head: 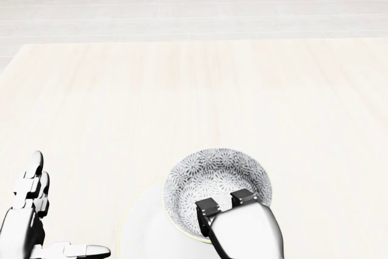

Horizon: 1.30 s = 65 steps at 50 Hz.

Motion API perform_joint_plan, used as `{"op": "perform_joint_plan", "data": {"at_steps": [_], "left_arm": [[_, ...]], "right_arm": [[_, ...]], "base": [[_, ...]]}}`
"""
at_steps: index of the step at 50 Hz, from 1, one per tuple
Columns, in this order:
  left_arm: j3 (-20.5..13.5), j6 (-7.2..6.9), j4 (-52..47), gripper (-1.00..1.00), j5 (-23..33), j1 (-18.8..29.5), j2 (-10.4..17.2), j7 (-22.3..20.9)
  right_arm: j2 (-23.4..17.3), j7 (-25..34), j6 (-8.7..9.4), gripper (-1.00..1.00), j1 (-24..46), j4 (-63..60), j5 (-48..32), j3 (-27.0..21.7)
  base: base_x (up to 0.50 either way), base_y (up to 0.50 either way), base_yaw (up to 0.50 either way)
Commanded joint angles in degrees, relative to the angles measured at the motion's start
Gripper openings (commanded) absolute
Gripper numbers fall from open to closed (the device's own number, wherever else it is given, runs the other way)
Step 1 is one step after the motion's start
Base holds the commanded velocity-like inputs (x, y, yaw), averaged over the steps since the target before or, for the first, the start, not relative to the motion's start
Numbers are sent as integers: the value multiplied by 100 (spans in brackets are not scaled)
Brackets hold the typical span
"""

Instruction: Put the bowl on the plate.

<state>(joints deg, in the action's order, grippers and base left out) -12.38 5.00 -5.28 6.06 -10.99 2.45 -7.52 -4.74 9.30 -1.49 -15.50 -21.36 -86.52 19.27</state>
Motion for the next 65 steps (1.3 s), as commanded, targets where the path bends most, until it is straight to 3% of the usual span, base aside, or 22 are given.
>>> {"op": "perform_joint_plan", "data": {"at_steps": [1,23,45,53,65], "left_arm": [[8,0,26,100,12,18,5,5],[22,-29,-31,100,-20,51,6,21],[13,-103,-71,100,-33,103,24,-1],[21,-1,51,100,-21,99,28,19],[29,0,50,100,-31,72,20,25]], "right_arm": [[-45,-261,77,-85,5,51,-39,260],[-98,-370,172,-84,44,224,-75,552],[-55,-445,130,-84,202,538,-62,742],[-156,-502,112,-84,33,362,-83,788],[-232,-568,148,-84,-127,213,-103,883]], "base": [[0,0,0],[0,0,0],[0,0,0],[0,0,0],[0,0,0]]}}
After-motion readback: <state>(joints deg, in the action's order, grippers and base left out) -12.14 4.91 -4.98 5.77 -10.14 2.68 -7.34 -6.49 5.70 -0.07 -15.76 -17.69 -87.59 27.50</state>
